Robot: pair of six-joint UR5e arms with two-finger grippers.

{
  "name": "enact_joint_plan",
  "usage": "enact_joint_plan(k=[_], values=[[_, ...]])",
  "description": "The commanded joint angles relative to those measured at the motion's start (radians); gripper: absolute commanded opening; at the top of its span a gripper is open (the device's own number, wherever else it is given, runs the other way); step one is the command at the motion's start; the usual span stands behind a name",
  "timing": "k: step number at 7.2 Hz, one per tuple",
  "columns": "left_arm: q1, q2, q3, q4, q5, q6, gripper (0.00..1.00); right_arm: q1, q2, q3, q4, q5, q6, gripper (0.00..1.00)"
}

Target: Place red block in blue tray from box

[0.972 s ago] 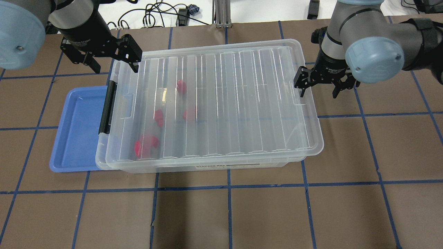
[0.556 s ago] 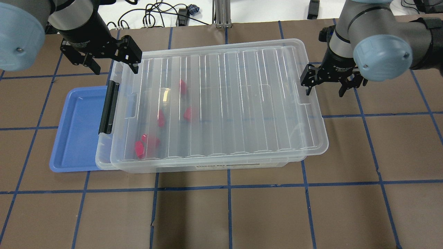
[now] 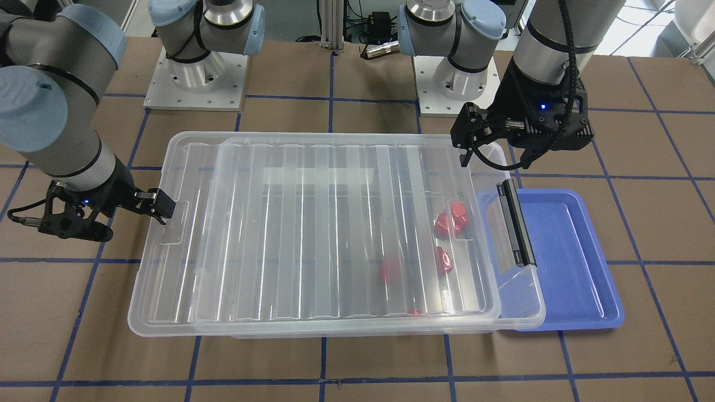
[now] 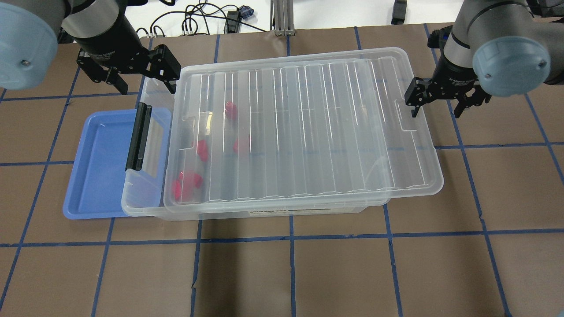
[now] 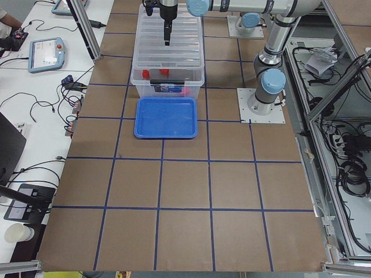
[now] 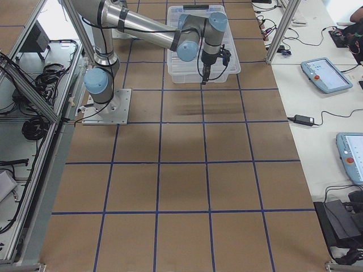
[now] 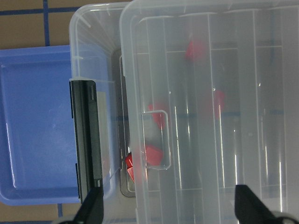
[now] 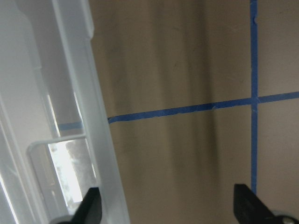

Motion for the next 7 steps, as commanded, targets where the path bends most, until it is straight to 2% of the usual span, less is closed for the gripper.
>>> enact_joint_plan(k=[1, 4, 7], values=[[-0.001, -0.010, 0.006, 0.002, 0.000, -0.001, 1.00, -0.076, -0.001, -0.003, 0.000, -0.002, -0.109, 1.00], [-0.001, -0.007, -0.005, -0.001, 0.002, -0.004, 1.00, -0.151, -0.001, -0.004, 0.000, -0.035, -0.236, 1.00], [-0.001, -0.007, 0.015, 0.000, 0.000, 0.000, 1.00, -0.194, -0.001, -0.004, 0.000, -0.037, -0.287, 1.00]])
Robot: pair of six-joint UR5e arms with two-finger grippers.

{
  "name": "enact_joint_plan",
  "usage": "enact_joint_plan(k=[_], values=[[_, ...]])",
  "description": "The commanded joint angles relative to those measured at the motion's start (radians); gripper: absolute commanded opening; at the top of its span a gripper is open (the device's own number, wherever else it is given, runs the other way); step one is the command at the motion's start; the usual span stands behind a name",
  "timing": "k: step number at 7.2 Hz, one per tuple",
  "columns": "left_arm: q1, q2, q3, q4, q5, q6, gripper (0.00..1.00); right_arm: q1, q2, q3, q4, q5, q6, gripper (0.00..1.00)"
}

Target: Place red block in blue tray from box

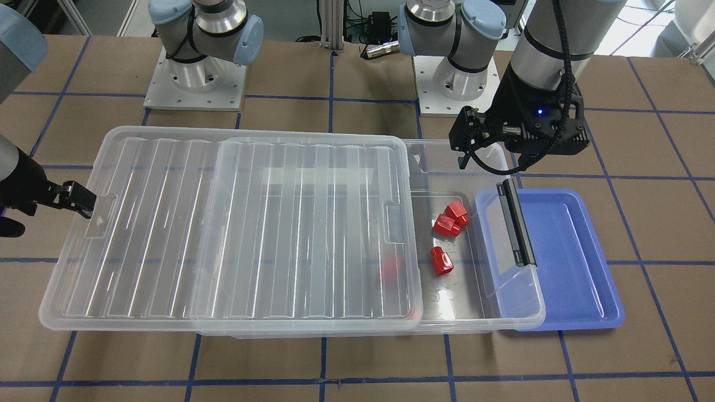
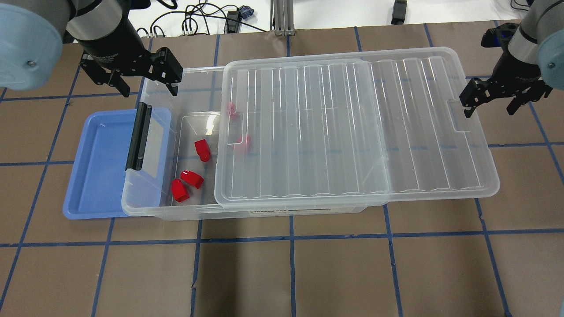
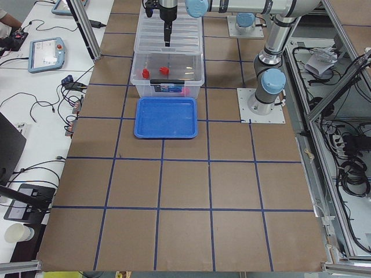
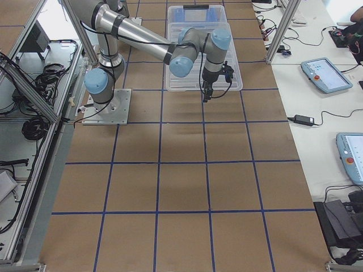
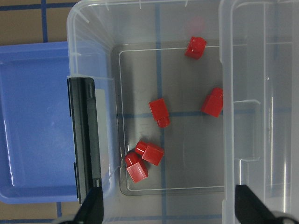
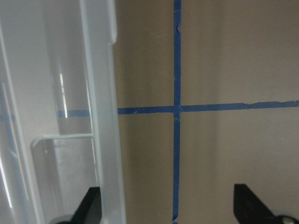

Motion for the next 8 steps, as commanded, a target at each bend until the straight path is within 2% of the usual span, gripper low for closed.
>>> enact_joint_plan(k=[1, 2, 3, 6, 8], values=[[-0.001, 0.017, 0.055, 0.002, -0.001, 0.002, 1.00, -0.015, 0.002, 0.000, -0.002, -0.003, -0.021, 1.00], [-0.001, 0.001, 0.131, -0.001, -0.006, 0.002, 1.00, -0.015, 0.002, -0.002, -0.002, -0.016, -0.021, 1.00], [0.007, -0.021, 0.147, -0.037, -0.006, 0.005, 1.00, -0.015, 0.002, 0.001, -0.032, -0.042, -0.046, 1.00], [-0.007, -0.165, 0.046, 0.008, -0.006, -0.037, 1.00, -0.015, 0.005, -0.002, -0.040, -0.045, -0.059, 1.00], [-0.052, -0.196, -0.059, 0.165, 0.003, -0.100, 1.00, -0.013, -0.018, -0.026, -0.025, -0.033, -0.045, 1.00]])
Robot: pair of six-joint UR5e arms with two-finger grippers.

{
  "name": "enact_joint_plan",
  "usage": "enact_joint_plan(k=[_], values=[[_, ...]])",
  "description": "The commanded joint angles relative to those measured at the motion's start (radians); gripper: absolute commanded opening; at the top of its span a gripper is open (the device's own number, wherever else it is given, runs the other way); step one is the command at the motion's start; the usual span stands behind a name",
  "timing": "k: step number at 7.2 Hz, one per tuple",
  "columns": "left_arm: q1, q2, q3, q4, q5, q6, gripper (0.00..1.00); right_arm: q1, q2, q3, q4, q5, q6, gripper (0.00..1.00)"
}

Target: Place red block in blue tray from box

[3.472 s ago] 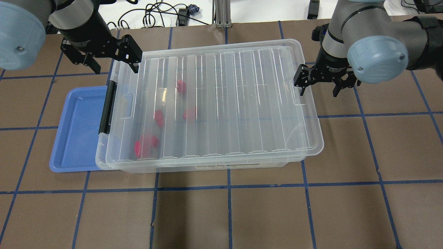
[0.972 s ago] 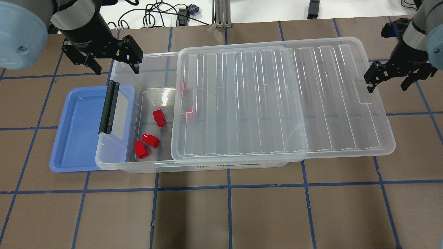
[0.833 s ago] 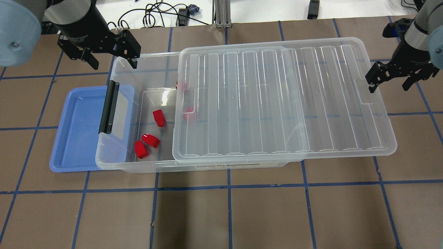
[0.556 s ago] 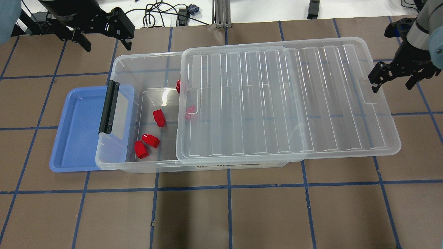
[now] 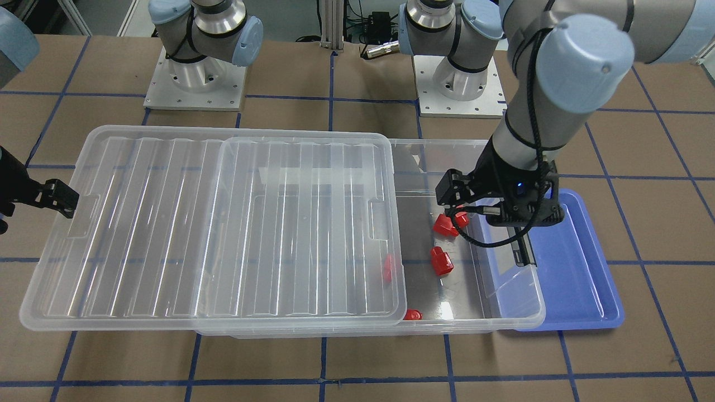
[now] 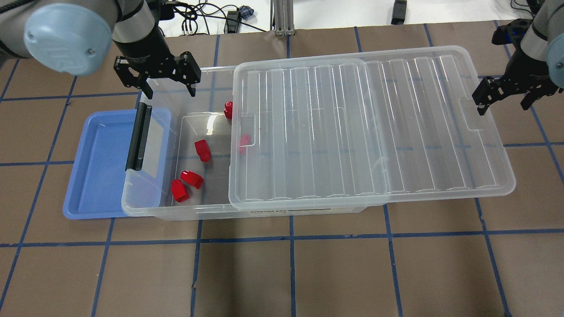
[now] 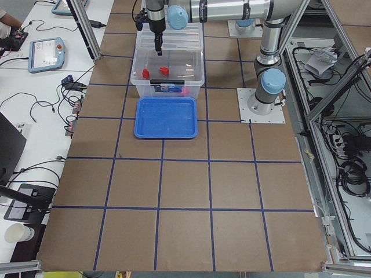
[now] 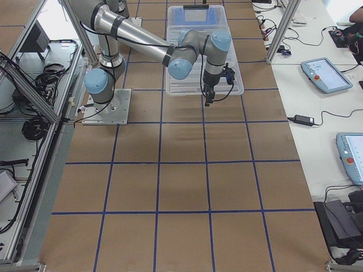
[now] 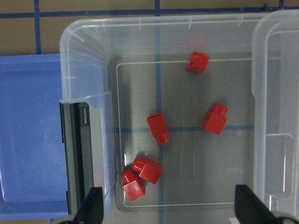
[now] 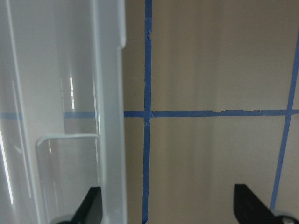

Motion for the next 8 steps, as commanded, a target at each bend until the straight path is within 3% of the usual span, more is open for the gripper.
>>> enact_joint_plan(k=[1, 3, 5, 8], values=[[-0.021, -0.026, -0.146, 0.192, 0.004, -0.038, 1.00, 0.002, -0.050, -0.054, 0.082, 0.008, 0.009, 1.00], [0.001, -0.040, -0.259, 0.392, 0.002, -0.025, 1.00, 0.010, -0.145, -0.110, 0.213, 0.010, 0.033, 1.00], [0.018, -0.086, -0.296, 0.404, -0.007, -0.079, 1.00, 0.012, -0.204, -0.105, 0.276, 0.013, 0.044, 1.00], [0.018, -0.172, -0.304, 0.455, -0.007, -0.147, 1.00, 0.010, -0.203, -0.111, 0.275, 0.013, 0.036, 1.00]])
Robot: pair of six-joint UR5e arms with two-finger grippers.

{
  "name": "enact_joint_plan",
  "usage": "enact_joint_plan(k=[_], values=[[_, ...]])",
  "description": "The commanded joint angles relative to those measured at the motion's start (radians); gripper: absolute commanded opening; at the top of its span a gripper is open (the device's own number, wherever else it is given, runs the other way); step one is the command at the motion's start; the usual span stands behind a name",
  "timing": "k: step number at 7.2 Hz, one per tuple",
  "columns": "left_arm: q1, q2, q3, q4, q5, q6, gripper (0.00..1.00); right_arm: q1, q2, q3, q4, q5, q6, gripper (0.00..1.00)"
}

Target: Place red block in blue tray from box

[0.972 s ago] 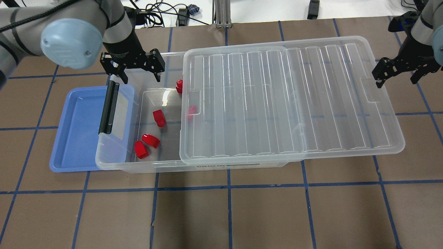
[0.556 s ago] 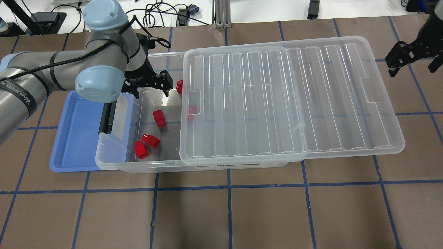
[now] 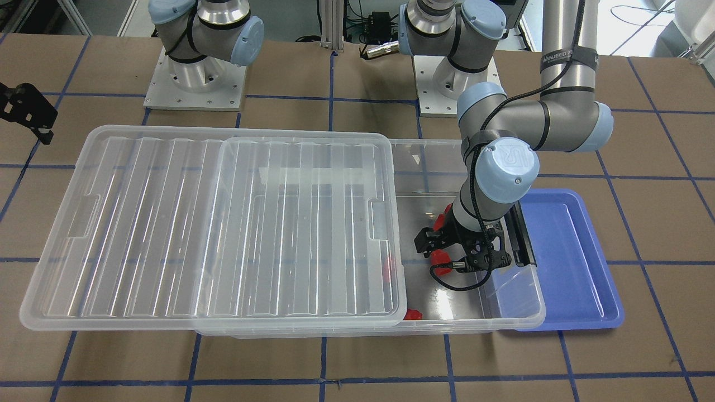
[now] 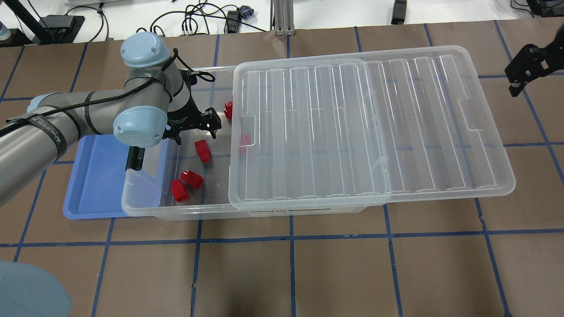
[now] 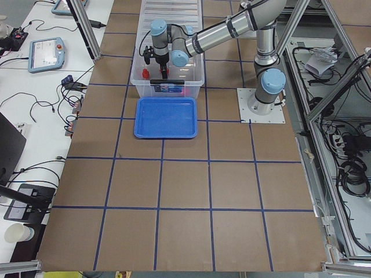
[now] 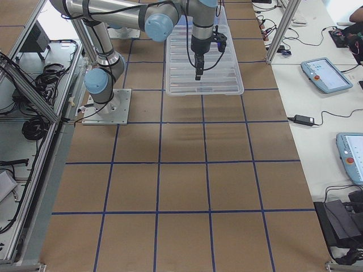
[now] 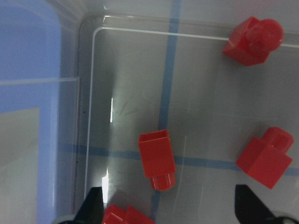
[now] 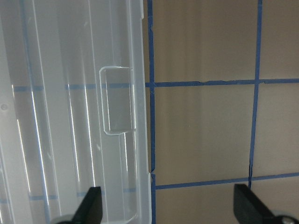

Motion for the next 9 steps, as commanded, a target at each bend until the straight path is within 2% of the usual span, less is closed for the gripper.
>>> enact_joint_plan(k=[1, 3, 5, 6, 7, 9], values=[[0.000, -0.051, -0.017, 0.059, 0.000, -0.015, 1.00, 0.000, 0.003, 0.010, 0.005, 0.001, -0.003, 1.00], [0.002, -0.069, -0.033, 0.059, -0.002, -0.053, 1.00, 0.000, 0.003, 0.009, -0.004, -0.008, -0.009, 1.00], [0.004, -0.079, -0.027, 0.062, 0.008, -0.061, 0.50, -0.002, 0.009, 0.012, -0.007, 0.001, -0.021, 1.00], [0.004, -0.076, -0.030, 0.080, 0.009, -0.061, 0.38, -0.002, 0.009, 0.014, 0.000, 0.001, -0.020, 1.00], [0.004, -0.074, -0.027, 0.143, 0.012, -0.059, 0.34, -0.002, 0.011, 0.012, -0.010, -0.002, -0.021, 1.00], [-0.006, -0.034, 0.016, 0.077, 0.006, -0.050, 0.34, -0.002, 0.011, 0.012, -0.006, 0.001, -0.020, 1.00]])
